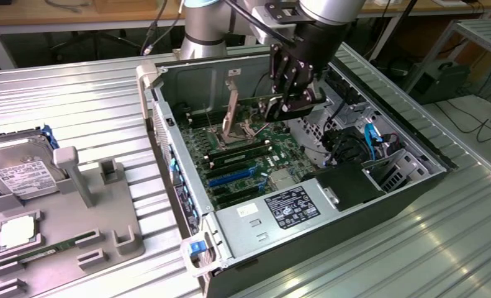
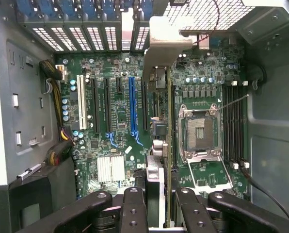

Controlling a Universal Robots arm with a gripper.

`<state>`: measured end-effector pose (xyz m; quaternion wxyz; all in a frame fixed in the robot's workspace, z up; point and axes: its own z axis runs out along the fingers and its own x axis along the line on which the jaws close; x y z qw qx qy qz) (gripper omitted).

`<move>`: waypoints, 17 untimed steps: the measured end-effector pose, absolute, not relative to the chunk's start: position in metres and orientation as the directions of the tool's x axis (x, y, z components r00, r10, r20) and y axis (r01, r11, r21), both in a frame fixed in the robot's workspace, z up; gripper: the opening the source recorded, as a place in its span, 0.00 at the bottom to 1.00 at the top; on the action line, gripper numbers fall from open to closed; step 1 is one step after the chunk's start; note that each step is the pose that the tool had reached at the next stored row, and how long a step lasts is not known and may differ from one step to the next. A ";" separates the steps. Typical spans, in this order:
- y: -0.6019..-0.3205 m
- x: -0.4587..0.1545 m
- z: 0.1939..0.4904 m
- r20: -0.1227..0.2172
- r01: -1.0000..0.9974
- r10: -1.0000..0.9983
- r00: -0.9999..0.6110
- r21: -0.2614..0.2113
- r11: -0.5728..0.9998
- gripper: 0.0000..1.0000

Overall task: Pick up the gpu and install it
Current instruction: 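Insert the gpu into the slot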

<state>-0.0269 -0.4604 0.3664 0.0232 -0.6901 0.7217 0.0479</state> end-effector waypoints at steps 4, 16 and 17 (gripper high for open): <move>-0.460 -0.027 0.365 -0.100 -0.998 -0.994 -0.046 0.037 0.043 0.28; -0.460 -0.027 0.359 -0.100 -0.998 -0.994 -0.046 0.037 0.043 0.28; -0.460 -0.027 0.359 -0.100 -0.998 -0.994 -0.046 0.037 0.043 0.28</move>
